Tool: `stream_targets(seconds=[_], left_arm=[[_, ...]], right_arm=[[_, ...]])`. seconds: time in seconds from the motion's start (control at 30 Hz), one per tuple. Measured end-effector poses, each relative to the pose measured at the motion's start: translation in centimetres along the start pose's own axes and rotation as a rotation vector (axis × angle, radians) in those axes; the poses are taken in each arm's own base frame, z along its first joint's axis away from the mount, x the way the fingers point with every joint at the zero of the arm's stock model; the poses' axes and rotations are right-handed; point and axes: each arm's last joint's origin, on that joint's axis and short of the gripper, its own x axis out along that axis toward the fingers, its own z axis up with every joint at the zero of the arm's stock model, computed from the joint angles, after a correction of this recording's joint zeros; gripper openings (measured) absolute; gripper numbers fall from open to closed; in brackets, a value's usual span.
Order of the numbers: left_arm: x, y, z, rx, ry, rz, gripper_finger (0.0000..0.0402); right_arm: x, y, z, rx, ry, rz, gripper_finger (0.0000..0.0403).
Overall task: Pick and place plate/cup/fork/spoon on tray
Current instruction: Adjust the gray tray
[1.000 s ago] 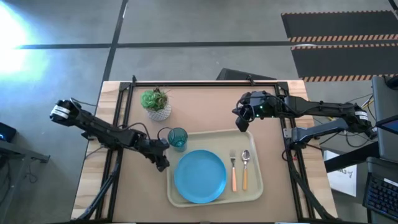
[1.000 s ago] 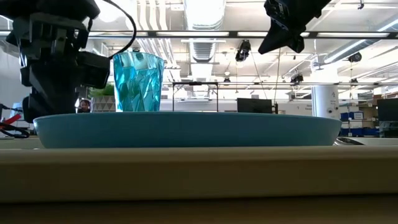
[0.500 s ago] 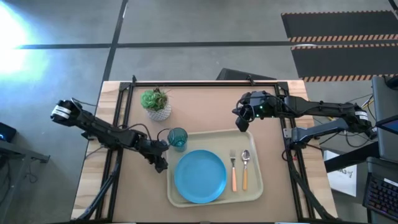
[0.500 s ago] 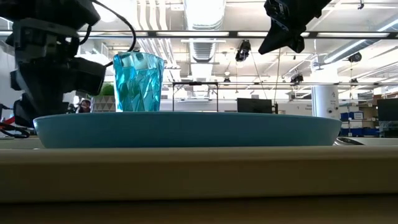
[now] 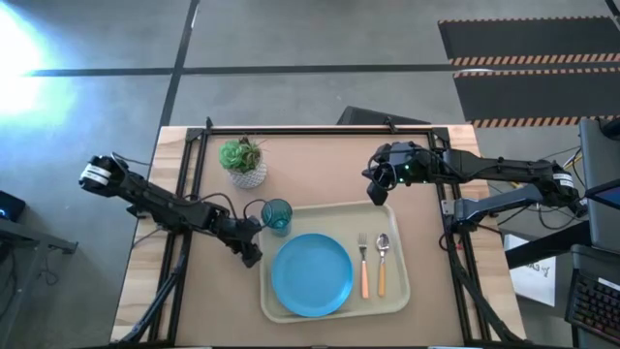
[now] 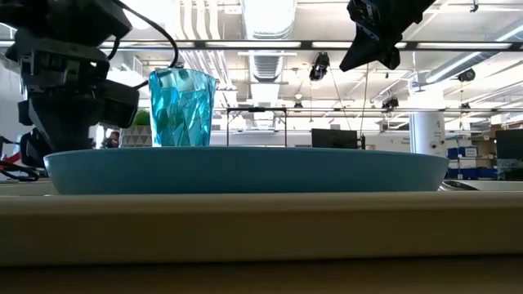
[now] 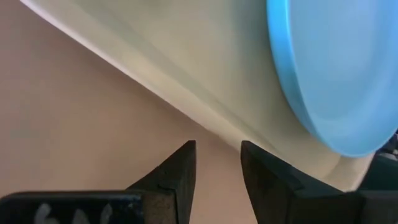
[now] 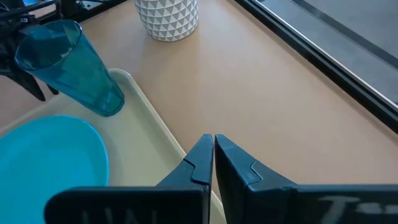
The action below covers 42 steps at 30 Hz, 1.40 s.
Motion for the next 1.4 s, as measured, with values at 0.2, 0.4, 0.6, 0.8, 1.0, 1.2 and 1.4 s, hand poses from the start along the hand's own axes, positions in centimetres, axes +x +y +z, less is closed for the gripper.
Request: stream_targets(seconds=[0.2, 0.4, 0.6, 0.8, 1.0, 1.2, 1.4], left_arm=[[0.0, -0.3, 0.3, 0.005, -0.058, -0.016, 0.0110], [0.1, -0.4, 0.4, 0.007, -0.078, -0.032, 0.0110], [0.5, -0.2, 0.4, 0.003, -0.073, -0.002, 0.0110], [0.6, -0.2, 0.3, 0.004, -0.029, -0.021, 0.0092], [-0.4, -0.6, -0.2, 0.014, 0.090, -0.108, 0.0017], [-3.1, -1.8, 0.0, 0.109, 0.033, -0.191, 0.0001], [-8.0, -2.6, 0.2, 0.140, -0.140, -0.134, 0.0000]], right_arm=[[-0.2, 0.1, 0.2, -0.001, -0.008, 0.003, 0.0009], [-0.2, 0.1, 0.3, -0.005, -0.010, 0.003, 0.0009], [-0.2, 0.1, 0.3, -0.005, -0.010, 0.003, 0.0009], [-0.7, -0.2, -0.5, -0.009, 0.068, 0.000, 0.0009], [-1.5, -0.5, -2.3, 0.043, 0.239, -0.049, 0.0009], [-1.9, -0.6, -3.8, 0.058, 0.368, -0.129, 0.0008], [-2.4, -0.9, -5.0, 0.118, 0.481, -0.222, 0.0008]])
